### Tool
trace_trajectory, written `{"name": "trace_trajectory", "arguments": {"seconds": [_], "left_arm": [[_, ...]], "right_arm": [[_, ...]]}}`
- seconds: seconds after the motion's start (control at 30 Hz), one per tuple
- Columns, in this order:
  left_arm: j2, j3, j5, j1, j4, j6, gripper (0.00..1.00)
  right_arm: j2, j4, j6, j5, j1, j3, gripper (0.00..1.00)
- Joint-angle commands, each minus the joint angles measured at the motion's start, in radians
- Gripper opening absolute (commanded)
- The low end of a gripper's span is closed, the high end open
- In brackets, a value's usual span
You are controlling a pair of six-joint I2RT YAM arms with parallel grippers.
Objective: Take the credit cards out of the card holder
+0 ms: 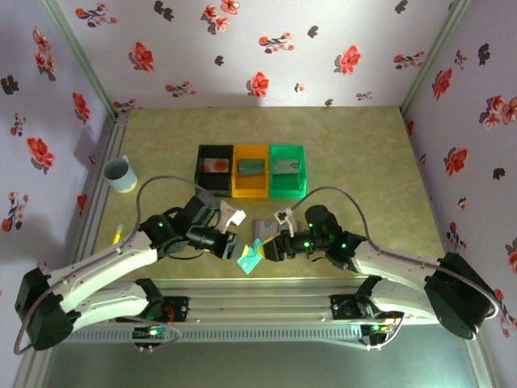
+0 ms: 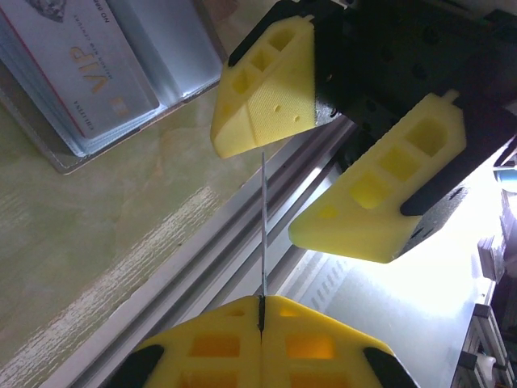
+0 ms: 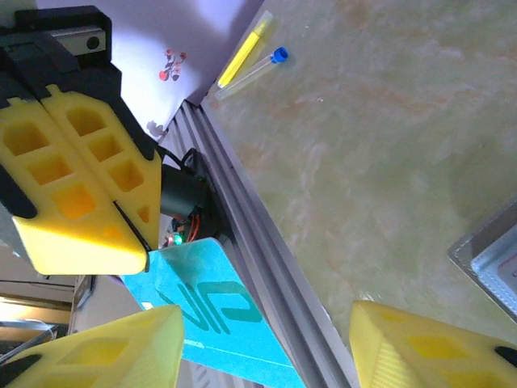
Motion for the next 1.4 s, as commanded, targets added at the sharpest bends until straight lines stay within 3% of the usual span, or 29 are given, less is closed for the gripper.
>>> {"name": "trace_trajectory", "arguments": {"seconds": [0.0,0.67,1.37], "left_arm": [[-0.004,0.032,0.038,0.009,-0.022,0.042,0.0],[-0.012,0.033,0.055,0.011,-0.014,0.06,0.0],[-0.024,0.031,0.055,0.029,-0.009,0.055,0.0]], "right_arm": [[-0.001,0.067,-0.025,-0.031,0.011,-0.019,0.54],[-0.008,0.115,-0.014,-0.05,0.03,-0.048,0.27],[-0.07,0.137,-0.006,-0.055,0.031,-0.074,0.07]]}}
